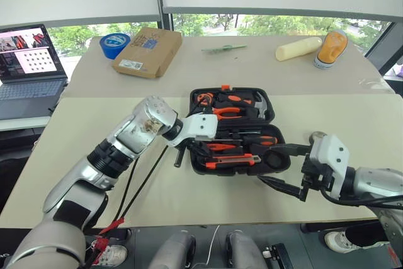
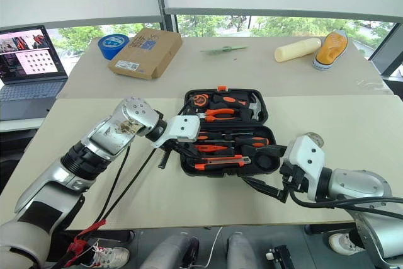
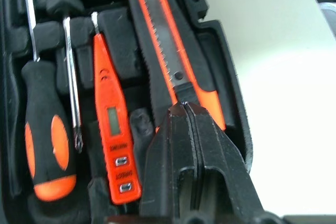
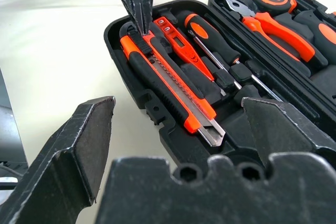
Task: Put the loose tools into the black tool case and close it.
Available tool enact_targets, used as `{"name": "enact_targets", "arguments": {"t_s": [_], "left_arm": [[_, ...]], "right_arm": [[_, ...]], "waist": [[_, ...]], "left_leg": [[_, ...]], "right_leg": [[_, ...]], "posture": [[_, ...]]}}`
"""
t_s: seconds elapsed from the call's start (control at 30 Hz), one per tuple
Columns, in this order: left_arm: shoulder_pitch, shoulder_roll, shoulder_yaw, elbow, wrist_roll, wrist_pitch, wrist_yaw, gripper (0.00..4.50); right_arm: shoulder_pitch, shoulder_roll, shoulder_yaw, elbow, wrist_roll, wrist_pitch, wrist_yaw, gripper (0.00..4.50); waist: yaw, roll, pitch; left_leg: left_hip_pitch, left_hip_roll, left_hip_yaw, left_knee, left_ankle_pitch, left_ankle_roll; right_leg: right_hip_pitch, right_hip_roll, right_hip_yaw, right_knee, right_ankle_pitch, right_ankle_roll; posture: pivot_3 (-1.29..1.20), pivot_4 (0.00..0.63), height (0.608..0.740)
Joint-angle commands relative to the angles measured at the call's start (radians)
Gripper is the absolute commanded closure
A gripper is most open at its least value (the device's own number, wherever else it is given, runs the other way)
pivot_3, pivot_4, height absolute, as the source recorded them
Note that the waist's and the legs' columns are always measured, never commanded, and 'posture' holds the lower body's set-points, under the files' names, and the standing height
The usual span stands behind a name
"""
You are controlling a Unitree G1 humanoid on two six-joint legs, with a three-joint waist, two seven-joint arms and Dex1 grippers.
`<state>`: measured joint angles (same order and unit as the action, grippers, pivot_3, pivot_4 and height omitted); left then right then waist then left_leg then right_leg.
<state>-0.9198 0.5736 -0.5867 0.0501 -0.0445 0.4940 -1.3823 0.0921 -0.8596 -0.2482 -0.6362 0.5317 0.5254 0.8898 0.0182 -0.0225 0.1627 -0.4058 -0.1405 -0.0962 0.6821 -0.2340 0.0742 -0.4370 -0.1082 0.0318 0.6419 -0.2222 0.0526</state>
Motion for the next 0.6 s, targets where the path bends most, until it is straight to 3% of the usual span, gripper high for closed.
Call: {"name": "enact_targets", "arguments": {"t_s": [0.03, 0.6], "left_arm": [[-0.018, -0.028, -0.023, 0.044, 0.087, -0.073, 0.062, 4.47], [0.008, -0.072, -0.047, 0.084, 0.157, -0.171, 0.009, 4.47]], "right_arm": [[0.000, -0.008, -0.020, -0.021, -0.003, -0.028, 0.005, 0.00], [0.012, 0.001, -0.022, -0.011, -0.019, -0.040, 0.001, 0.00]], "waist": [[0.001, 0.000, 0.000], [0.001, 0.000, 0.000]], "left_leg": [[0.000, 0.000, 0.000, 0.000, 0.000, 0.000], [0.000, 0.000, 0.000, 0.000, 0.000, 0.000]], "right_leg": [[0.000, 0.000, 0.000, 0.000, 0.000, 0.000], [0.000, 0.000, 0.000, 0.000, 0.000, 0.000]], "posture": [[0.00, 0.150, 0.735], [0.00, 0.150, 0.735]]}}
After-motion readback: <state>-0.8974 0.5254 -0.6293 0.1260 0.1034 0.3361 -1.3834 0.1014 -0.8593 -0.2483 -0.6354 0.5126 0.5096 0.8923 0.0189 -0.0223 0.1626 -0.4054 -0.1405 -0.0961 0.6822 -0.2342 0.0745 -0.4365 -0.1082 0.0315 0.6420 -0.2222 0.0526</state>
